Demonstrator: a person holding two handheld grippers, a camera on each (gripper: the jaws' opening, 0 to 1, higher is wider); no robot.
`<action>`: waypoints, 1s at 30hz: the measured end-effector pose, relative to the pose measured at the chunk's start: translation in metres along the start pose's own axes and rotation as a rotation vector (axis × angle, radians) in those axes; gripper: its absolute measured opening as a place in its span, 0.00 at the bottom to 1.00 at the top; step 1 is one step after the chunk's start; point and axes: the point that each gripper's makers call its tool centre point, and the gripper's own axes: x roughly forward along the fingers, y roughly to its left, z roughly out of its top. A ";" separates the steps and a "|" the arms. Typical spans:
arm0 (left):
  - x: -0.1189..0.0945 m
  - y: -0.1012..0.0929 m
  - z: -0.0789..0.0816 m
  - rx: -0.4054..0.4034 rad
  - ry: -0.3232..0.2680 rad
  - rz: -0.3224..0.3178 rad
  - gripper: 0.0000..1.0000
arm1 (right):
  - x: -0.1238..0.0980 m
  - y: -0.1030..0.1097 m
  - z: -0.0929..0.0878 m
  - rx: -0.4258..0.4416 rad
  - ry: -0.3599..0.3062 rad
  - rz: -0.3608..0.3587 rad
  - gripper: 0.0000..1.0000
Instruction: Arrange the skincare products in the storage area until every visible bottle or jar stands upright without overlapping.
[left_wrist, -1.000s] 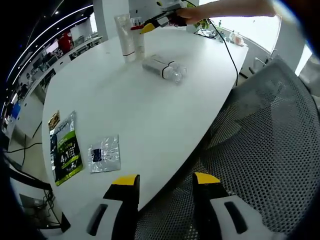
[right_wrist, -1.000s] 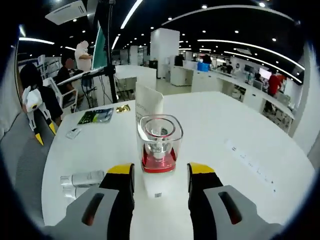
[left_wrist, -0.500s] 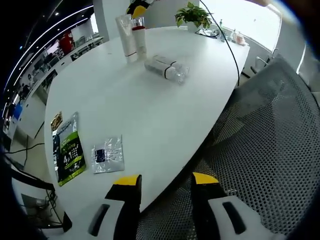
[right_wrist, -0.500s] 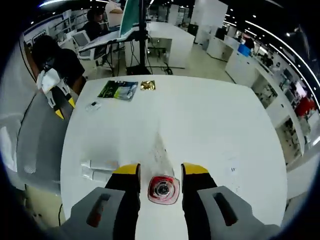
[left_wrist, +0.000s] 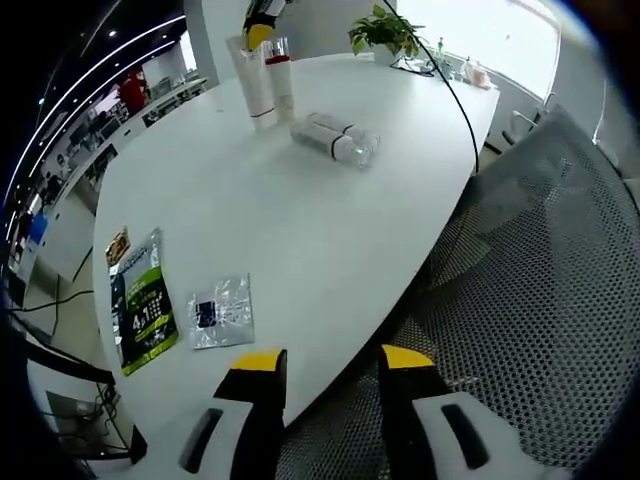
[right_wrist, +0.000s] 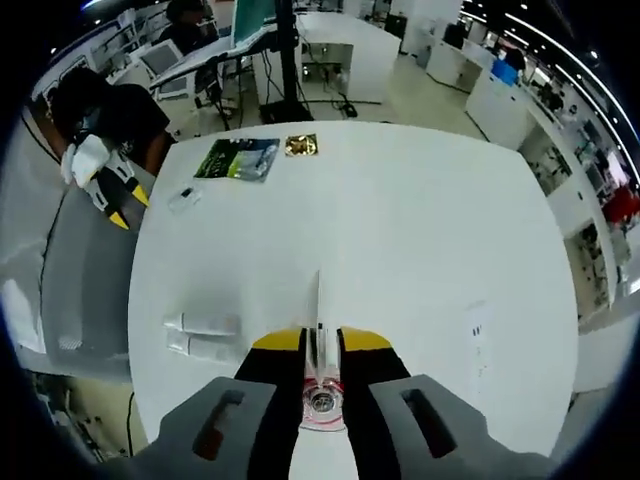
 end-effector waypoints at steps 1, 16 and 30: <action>0.000 0.000 0.000 0.003 0.001 -0.001 0.37 | -0.001 0.002 -0.001 0.004 0.002 0.004 0.27; -0.001 0.000 0.000 0.011 0.002 0.002 0.35 | -0.008 0.008 -0.042 0.079 0.100 0.033 0.26; -0.001 0.002 0.000 0.018 0.005 0.008 0.34 | -0.006 0.011 -0.040 -0.021 0.094 0.066 0.27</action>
